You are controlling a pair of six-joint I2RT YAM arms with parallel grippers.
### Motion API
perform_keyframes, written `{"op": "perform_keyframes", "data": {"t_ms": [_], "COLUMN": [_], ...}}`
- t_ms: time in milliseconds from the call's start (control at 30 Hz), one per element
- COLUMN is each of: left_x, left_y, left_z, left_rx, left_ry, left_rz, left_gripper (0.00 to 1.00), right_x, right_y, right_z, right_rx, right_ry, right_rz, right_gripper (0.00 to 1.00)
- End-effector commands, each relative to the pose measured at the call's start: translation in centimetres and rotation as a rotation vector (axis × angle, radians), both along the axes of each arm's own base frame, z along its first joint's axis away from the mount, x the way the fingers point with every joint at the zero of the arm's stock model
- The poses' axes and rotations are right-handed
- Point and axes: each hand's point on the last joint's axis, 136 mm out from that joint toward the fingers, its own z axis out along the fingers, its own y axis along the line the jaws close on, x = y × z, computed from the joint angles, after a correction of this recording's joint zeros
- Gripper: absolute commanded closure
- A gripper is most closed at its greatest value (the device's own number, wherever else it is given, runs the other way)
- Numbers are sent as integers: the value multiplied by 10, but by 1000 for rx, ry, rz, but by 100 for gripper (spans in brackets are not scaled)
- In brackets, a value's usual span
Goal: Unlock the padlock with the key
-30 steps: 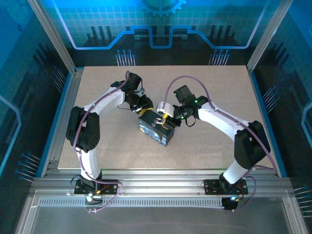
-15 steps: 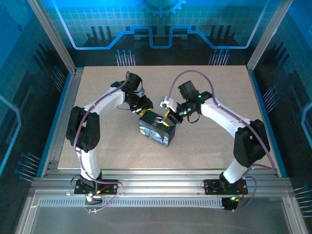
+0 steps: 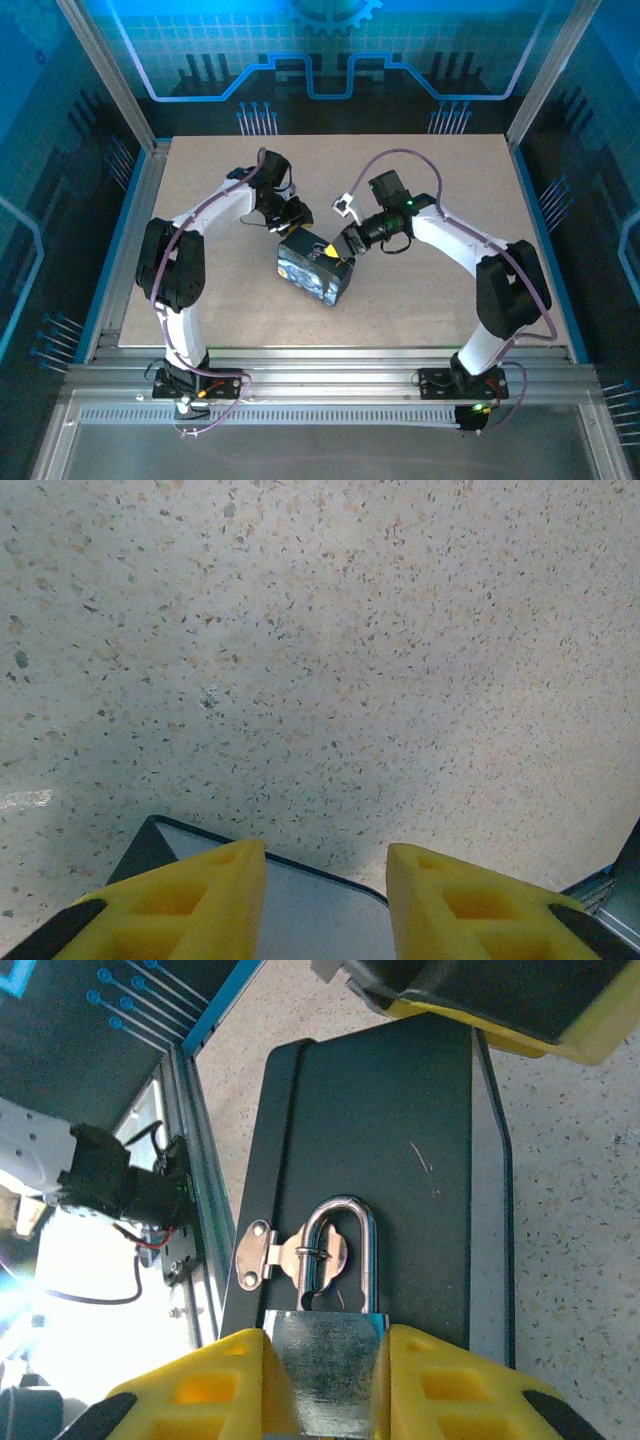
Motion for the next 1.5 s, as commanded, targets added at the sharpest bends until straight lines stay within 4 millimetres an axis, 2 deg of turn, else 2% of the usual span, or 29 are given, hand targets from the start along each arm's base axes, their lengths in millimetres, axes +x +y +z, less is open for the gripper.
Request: {"op": "perform_keyframes", "data": {"t_ms": [0, 133, 300, 400, 500, 667, 800, 967, 1067, 1300, 1467], "left_x": [-10, -9, -8, -5, -6, -9, -12, -16, -20, -32, -36], "left_y": [-3, -1, 2, 4, 4, 6, 11, 16, 13, -4, -15], "left_z": [6, 6, 5, 4, 3, 3, 6, 9, 7, -7, -11], "left_rx": [-29, -21, -19, -18, -12, -3, 27, 55, 47, 23, -10], "left_ry": [19, 14, 15, 12, 12, 6, -10, -21, -15, 31, 50], "left_rz": [-8, -9, -4, 0, -3, -8, -20, -30, -35, -57, -58], "left_gripper": [62, 62, 62, 62, 62, 62, 62, 60, 60, 63, 68], "right_x": [11, 8, 3, -5, -4, -1, 9, 15, 12, 11, 10], "right_y": [11, 9, -4, -7, -7, -4, -14, -9, 0, 11, 23], "right_z": [15, 20, 25, 39, 47, 39, 17, 34, 37, 16, 14], "right_rx": [75, 65, -45, -16, 25, 35, -118, -108, -109, -148, -130], "right_ry": [14, -23, -174, -243, -206, -139, -214, -322, -358, -347, -358], "right_rz": [-29, -20, 8, 43, 30, 14, -39, -70, -40, -21, -2], "right_gripper": [82, 81, 80, 79, 79, 80, 83, 82, 82, 82, 82]}}
